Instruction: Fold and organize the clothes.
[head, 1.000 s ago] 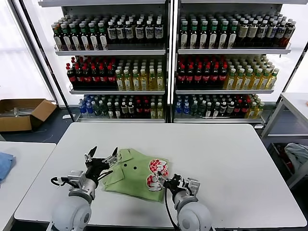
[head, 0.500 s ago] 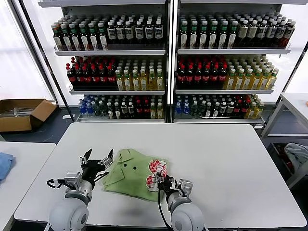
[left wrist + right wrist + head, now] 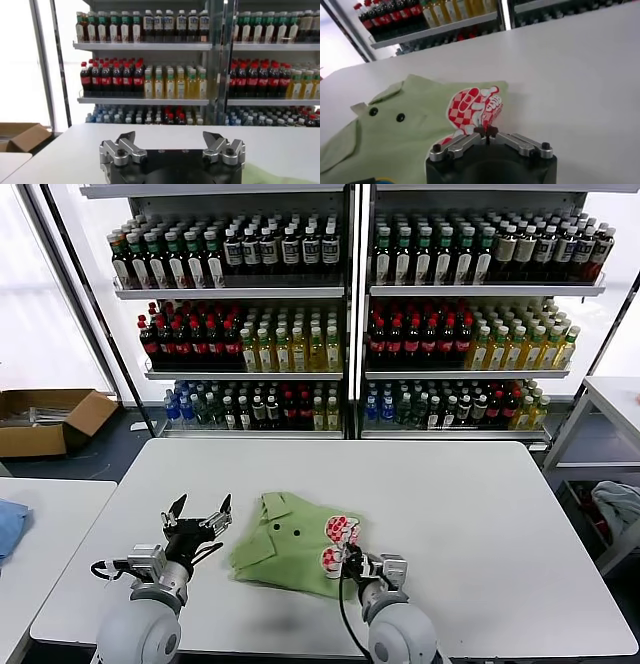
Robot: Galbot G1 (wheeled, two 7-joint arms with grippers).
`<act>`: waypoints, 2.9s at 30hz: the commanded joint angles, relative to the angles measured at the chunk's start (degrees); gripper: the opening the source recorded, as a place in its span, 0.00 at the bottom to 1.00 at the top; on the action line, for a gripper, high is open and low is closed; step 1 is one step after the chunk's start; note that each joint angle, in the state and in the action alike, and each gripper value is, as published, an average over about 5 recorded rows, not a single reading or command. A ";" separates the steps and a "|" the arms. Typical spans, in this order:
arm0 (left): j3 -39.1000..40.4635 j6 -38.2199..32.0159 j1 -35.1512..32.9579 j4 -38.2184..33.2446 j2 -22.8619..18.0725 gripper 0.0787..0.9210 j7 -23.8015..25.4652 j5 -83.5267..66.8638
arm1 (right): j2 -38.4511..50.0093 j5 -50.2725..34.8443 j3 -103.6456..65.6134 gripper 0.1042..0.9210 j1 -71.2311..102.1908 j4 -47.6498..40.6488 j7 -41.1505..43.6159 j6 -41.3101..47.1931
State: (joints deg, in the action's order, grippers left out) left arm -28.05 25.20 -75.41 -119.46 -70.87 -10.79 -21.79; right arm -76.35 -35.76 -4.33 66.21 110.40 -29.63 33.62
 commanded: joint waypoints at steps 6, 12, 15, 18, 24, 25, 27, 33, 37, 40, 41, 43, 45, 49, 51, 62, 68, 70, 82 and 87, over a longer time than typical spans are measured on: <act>1.11 0.35 -0.05 -1.10 -1.89 0.88 -0.35 0.34 | 18.50 10.31 -6.07 0.02 -9.66 -8.34 12.64 -0.39; 1.93 0.79 -0.01 -1.22 -2.85 0.88 -0.45 0.75 | 16.52 18.31 -7.88 0.20 -11.38 -12.06 17.05 -0.49; 1.97 0.86 -0.34 -1.15 -3.01 0.88 -0.42 0.93 | 14.42 18.37 -10.19 0.30 -8.38 -8.47 17.38 -0.70; 1.98 0.79 -0.79 -1.09 -3.16 0.88 -0.36 1.06 | 10.82 19.39 -12.62 0.41 -4.60 -3.29 16.94 -1.53; 2.37 0.49 -1.52 -1.12 -3.49 0.88 -0.20 1.51 | 0.76 20.09 -12.18 0.62 1.08 2.87 15.78 -3.62; 2.38 0.45 -1.62 -1.13 -3.46 0.88 -0.18 1.55 | -0.70 19.86 -11.84 0.65 1.55 2.98 15.79 -4.02; 2.31 0.39 -1.83 -1.19 -3.38 0.88 -0.14 1.61 | -3.33 18.89 -11.14 0.73 2.06 2.10 15.38 -4.88; 2.19 0.14 -2.90 -1.73 -3.28 0.88 0.11 1.81 | -7.31 14.10 -11.21 0.87 0.87 -4.13 12.62 -6.55; 2.05 0.02 -3.46 -1.90 -3.25 0.88 0.33 1.95 | -8.14 13.53 -12.03 0.88 -0.61 -6.80 10.85 -6.77; 1.96 0.02 -3.60 -2.09 -3.27 0.88 0.33 1.95 | -8.02 14.17 -12.14 0.88 -0.77 -7.45 10.27 -6.56; 1.96 0.03 -3.64 -2.15 -3.29 0.88 0.33 1.96 | -7.99 14.50 -12.11 0.88 -0.68 -7.57 10.18 -6.46; 1.98 0.04 -3.76 -2.22 -3.38 0.88 0.33 1.99 | -8.01 15.18 -12.03 0.88 -0.41 -7.69 10.05 -6.24; 2.05 0.05 -3.92 -2.24 -3.50 0.88 0.37 2.08 | -8.03 15.59 -12.00 0.88 -0.08 -7.70 10.05 -6.03; 2.13 0.01 -4.30 -2.26 -3.64 0.88 0.48 2.23 | -7.91 15.78 -12.04 0.88 0.39 -7.92 10.27 -6.07; 2.10 -0.02 -4.51 -2.28 -3.68 0.88 0.52 2.24 | -7.96 15.89 -12.24 0.88 0.60 -7.90 10.12 -6.12; 2.11 0.01 -4.97 -2.39 -3.61 0.88 0.63 2.39 | -7.41 15.92 -13.59 0.88 2.96 -4.70 10.12 -5.85; 1.84 -0.02 -5.52 -2.51 -3.59 0.88 0.62 2.48 | -7.49 20.90 -12.54 0.88 1.15 -0.38 10.83 -8.48; 1.71 -0.02 -5.73 -2.71 -3.65 0.88 0.61 2.49 | -7.37 22.59 -11.39 0.88 -1.36 -0.96 11.05 -9.20; 0.79 0.24 -6.22 -2.87 -3.87 0.88 0.50 2.48 | -8.08 21.55 -5.68 0.88 -16.26 -20.22 10.08 -6.11; 0.77 0.54 -5.40 -2.55 -3.99 0.88 0.47 2.39 | -8.02 21.41 -4.18 0.88 -15.35 -21.40 10.64 -4.12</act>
State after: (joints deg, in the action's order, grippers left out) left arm -27.16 25.57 -81.22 -122.25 -74.82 -10.29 -19.35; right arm -84.25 -15.01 -11.70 56.18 97.28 -19.18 27.23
